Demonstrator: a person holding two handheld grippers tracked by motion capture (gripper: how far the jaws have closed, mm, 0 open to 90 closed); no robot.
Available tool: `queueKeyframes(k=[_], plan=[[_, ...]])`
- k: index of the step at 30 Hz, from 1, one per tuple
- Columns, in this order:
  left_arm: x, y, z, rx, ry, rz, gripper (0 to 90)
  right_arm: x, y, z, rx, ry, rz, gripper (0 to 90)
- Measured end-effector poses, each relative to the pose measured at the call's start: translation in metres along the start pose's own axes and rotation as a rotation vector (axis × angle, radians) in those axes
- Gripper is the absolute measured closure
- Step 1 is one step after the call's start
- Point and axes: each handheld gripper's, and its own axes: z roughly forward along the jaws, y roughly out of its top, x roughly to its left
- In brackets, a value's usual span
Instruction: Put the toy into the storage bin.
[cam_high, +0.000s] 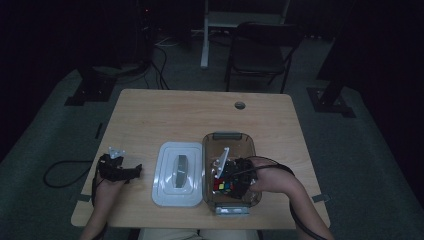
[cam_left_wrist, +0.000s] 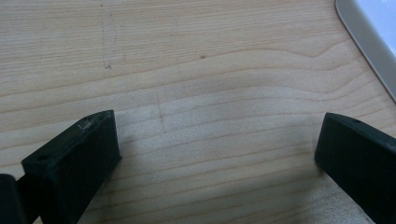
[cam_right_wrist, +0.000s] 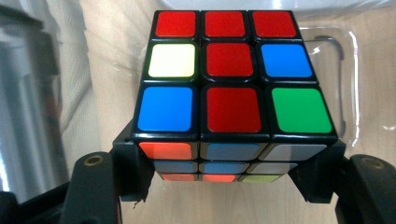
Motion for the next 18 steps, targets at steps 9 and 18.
queueKeyframes(k=[9,18], plan=[[0.0,0.0,0.0,0.0,-0.003,0.002,0.5,-0.003,0.012,0.019,0.1,-0.006,0.008,33.7],[0.0,0.0,0.0,0.0,-0.005,0.005,0.5,-0.005,0.017,0.025,0.116,0.016,0.015,33.7]])
